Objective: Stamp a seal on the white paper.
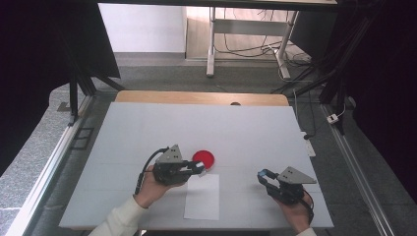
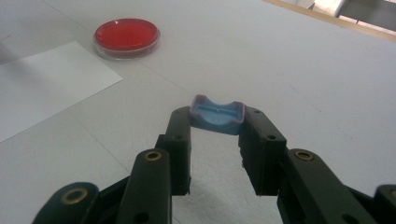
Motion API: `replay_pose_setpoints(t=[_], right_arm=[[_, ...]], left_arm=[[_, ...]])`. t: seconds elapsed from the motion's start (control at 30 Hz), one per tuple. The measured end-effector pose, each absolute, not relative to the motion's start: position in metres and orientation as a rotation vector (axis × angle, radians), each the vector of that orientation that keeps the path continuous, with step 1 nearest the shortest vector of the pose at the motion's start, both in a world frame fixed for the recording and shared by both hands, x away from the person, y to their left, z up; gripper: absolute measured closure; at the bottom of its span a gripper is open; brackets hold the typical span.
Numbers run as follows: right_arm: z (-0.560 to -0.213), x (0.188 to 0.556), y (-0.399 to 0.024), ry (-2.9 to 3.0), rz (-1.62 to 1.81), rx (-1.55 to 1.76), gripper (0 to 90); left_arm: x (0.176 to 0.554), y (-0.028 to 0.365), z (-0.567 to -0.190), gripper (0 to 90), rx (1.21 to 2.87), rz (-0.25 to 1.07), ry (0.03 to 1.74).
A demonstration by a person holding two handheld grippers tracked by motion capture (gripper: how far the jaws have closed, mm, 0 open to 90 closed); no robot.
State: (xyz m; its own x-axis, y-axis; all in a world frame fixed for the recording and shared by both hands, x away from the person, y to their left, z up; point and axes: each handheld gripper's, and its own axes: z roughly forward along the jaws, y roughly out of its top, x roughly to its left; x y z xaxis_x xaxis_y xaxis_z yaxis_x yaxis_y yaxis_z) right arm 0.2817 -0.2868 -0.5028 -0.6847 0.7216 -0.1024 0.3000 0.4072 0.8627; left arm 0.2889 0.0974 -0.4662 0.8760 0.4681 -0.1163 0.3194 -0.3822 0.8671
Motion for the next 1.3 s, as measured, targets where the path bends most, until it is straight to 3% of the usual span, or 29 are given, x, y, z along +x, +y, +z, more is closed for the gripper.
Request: replay_pose_setpoints(t=[1.3], right_arm=[[-0.504,0.282,-0.285,2.208,1.203,0.876,64.4]], left_arm=[[0.276,0.093,-0.491,75.6,2.052,0.144,0.574]])
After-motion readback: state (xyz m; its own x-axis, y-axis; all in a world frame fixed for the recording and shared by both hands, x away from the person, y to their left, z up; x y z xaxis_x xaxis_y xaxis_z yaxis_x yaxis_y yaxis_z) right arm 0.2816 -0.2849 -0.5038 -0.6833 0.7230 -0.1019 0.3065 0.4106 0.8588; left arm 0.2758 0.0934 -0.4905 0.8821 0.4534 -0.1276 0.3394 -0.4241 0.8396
